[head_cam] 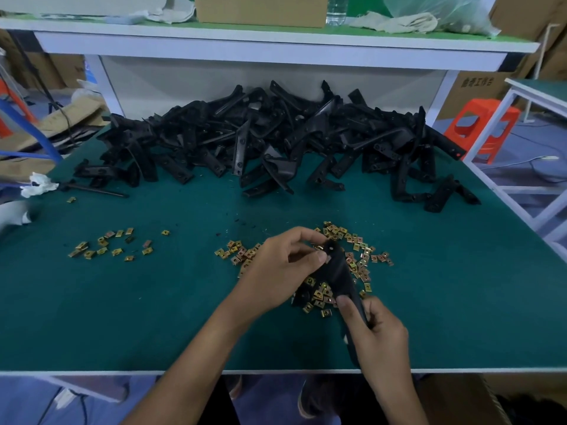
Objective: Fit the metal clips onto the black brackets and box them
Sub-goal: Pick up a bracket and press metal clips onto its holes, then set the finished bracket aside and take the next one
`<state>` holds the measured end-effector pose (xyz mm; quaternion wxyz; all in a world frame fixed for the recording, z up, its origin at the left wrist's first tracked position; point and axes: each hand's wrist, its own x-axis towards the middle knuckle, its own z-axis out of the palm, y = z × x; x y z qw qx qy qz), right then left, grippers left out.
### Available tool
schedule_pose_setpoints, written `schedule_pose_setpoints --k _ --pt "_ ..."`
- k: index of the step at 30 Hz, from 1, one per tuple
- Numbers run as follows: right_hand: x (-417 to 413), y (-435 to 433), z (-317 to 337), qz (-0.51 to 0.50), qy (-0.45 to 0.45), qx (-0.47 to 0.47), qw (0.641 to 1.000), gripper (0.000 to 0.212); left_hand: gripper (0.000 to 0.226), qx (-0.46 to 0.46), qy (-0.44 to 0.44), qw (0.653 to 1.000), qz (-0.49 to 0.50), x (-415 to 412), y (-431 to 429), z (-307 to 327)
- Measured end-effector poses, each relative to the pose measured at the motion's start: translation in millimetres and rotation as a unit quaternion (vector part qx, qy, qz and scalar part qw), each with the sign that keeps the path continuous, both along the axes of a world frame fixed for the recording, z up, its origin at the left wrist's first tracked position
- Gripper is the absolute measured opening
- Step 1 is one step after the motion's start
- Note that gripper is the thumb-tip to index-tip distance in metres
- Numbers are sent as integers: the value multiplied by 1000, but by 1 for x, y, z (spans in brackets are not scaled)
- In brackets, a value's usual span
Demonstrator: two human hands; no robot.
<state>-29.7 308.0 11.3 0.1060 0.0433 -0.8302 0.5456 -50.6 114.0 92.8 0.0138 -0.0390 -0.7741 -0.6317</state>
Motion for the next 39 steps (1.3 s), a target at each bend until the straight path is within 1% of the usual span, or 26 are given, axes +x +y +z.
schedule_pose_setpoints --k 3,6,8,10,13,15,18,19,20,21,22,23,25,26,28,30,31,32,35,37,39 --pt "6 5 -2 -18 -16 -15 1000 61 17 10 -3 1000 -6 1 7 -2" --pt "22 16 -3 -49 -38 -24 998 57 16 -17 9 1000 -22 5 17 -8" --pt "41 32 -5 -105 -52 -41 992 57 15 -36 15 998 -45 7 31 -13" --pt "63 49 -8 -169 -64 -92 979 54 15 -47 12 997 -59 9 45 -17" --pt "101 77 -12 -267 -88 -187 941 32 18 -44 8 995 -86 9 63 -23" --pt "124 97 -10 -324 -101 -249 907 20 19 -29 -7 995 -100 8 71 -27" --pt "138 136 2 -428 -104 -307 844 21 18 -26 -9 994 -109 9 75 -31" --pt "138 150 4 -449 -107 -331 823 17 18 -30 -9 993 -112 8 75 -31" --pt "135 162 7 -450 -121 -382 798 14 18 -35 -9 993 -114 8 75 -31" --pt "131 170 9 -429 -142 -438 777 14 18 -39 -8 993 -115 8 74 -31" --pt "128 174 10 -402 -159 -475 766 18 19 -46 -4 992 -114 8 72 -31" --pt "123 174 11 -385 -173 -485 766 21 20 -54 1 992 -112 9 70 -31" --pt "111 161 14 -370 -185 -446 794 23 23 -65 1 992 -104 9 62 -32" --pt "105 150 16 -360 -181 -417 815 21 22 -71 -5 993 -97 7 56 -33" --pt "89 126 19 -314 -151 -351 869 15 20 -89 -19 993 -79 2 41 -36" --pt "69 101 19 -240 -105 -253 931 21 18 -114 -21 992 -55 -5 25 -38" --pt "58 88 20 -197 -80 -193 958 25 17 -133 -16 990 -42 -9 18 -38" --pt "45 76 23 -157 -62 -144 975 26 15 -153 -12 988 -28 -14 11 -38" --pt "6 41 29 -70 -34 -44 996 19 12 -196 -28 980 19 -35 -7 -39" --pt "-17 21 23 -40 -27 -1 999 16 11 -216 -38 974 62 -55 -18 -41" --pt "-30 9 15 -11 -46 34 998 12 12 -208 -45 971 113 -77 -29 -44"
